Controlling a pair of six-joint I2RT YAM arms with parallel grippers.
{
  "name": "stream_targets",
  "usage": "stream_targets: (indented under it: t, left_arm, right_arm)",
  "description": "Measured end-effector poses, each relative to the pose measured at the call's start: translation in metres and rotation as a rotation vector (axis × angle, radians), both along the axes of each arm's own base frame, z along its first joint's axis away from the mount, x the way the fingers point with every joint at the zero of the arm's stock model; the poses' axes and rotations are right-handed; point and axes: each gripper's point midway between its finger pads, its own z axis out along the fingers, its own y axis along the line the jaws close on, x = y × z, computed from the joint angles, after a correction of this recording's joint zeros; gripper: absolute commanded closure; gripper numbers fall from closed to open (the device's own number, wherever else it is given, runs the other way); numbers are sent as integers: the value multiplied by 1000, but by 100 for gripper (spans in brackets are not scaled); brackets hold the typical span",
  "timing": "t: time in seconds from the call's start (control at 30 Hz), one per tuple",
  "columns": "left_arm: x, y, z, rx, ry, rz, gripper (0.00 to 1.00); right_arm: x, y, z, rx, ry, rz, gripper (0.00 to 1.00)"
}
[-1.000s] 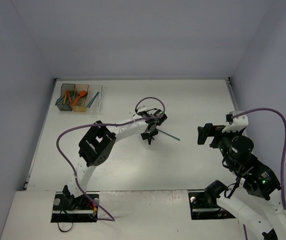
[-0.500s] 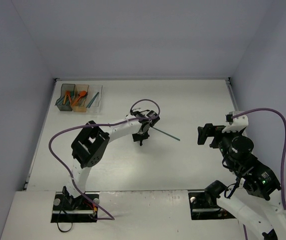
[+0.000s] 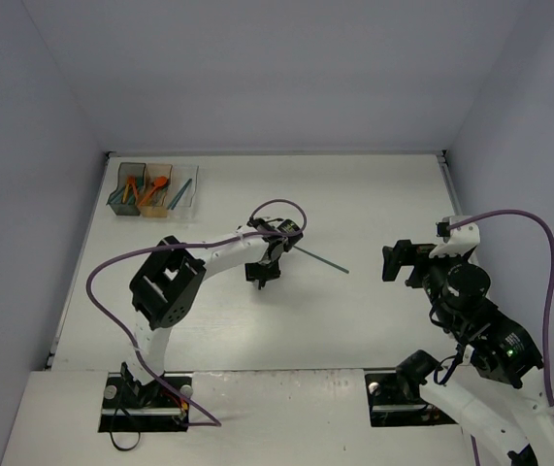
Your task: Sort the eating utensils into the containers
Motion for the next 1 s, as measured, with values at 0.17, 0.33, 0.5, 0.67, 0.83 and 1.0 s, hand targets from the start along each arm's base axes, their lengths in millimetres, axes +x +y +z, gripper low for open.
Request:
stream_targets:
  t: [0.17, 0.33, 0.5, 0.67, 0.83, 1.0]
  left_arm:
    - [-2, 2, 6, -4, -3, -10, 63]
    - [-2, 2, 5, -11, -1, -15, 68]
    - [-6, -1, -3, -40, 12, -31, 72]
    - [-5, -7, -4, -70, 8, -58, 87]
    - [-3, -11, -4, -81, 6, -97, 100]
    - [-4, -9, -3, -71, 4, -130, 100]
  right_arm:
    - [0, 0, 0, 0, 0, 0, 0]
    - [0, 0, 0, 0, 0, 0, 0]
    - [0, 0, 0, 0, 0, -1, 0]
    - [0, 0, -2, -3, 5, 0, 0]
    - [1, 0, -3, -5, 8, 0, 0]
    - [1, 1, -4, -8, 12, -1, 0]
